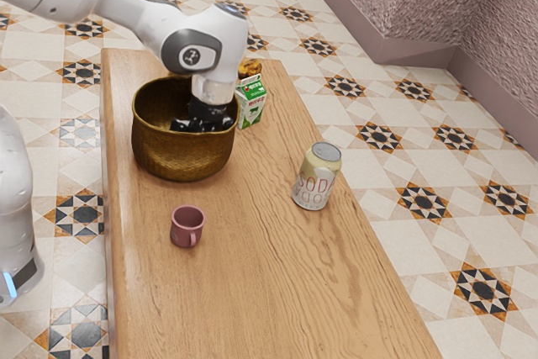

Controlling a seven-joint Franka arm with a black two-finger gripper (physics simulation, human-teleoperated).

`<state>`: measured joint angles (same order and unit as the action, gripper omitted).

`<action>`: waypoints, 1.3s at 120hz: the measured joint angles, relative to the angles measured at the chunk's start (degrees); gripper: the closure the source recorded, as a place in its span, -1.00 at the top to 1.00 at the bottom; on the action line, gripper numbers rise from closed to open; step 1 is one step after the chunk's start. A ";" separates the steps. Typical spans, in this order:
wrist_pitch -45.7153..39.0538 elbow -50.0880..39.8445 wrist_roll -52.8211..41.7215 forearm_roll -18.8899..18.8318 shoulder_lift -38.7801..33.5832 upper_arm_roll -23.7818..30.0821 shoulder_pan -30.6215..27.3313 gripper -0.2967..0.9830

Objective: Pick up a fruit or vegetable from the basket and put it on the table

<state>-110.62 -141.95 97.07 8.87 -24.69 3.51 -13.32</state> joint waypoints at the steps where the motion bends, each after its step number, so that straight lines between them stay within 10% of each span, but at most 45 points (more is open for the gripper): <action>1: 0.10 0.05 -0.09 -0.01 -0.01 0.00 0.01 0.52; 35: 3.05 2.36 -1.85 0.16 -0.99 0.00 0.25 -0.28; 81: 11.20 5.76 -4.52 0.10 -4.79 0.06 0.10 -0.84; 100: 18.79 12.09 -2.31 -0.25 -6.25 0.82 0.12 -0.09; 136: 32.67 29.44 3.63 -2.54 -6.87 6.13 0.02 0.00; 156: 35.49 44.00 5.77 -4.02 6.47 13.22 0.38 0.00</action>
<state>-75.13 -97.95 102.83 4.85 -18.22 16.73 -12.94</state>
